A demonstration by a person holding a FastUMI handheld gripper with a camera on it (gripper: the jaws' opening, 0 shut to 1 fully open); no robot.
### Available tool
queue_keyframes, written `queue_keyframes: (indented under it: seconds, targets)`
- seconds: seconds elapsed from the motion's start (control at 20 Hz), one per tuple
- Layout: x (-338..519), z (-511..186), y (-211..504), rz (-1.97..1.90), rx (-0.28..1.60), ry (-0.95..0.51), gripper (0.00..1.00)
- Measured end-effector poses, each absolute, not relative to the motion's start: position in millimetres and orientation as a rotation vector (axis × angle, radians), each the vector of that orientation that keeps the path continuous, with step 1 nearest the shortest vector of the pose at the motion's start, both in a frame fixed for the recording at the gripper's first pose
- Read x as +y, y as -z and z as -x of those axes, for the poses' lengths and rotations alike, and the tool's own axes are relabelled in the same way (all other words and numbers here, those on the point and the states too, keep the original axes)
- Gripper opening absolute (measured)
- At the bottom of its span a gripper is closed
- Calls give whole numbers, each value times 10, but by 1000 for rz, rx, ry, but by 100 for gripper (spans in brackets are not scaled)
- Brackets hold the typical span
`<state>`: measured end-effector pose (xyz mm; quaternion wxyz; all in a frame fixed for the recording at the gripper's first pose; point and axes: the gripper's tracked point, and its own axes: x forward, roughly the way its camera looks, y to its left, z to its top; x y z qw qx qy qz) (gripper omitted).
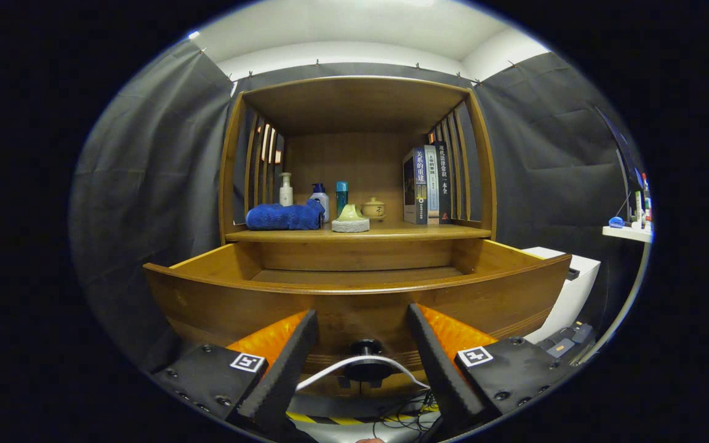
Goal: Pull open the drawer, take out the items inside it, and place them on the countertop above the cabinet.
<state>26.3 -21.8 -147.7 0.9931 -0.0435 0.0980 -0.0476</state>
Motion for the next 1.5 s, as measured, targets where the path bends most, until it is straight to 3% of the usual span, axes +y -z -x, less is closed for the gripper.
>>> queue_keyframes:
  seconds: [1.5]
  targets:
    - [-388, -2038, 1620, 93, 238, 112, 98]
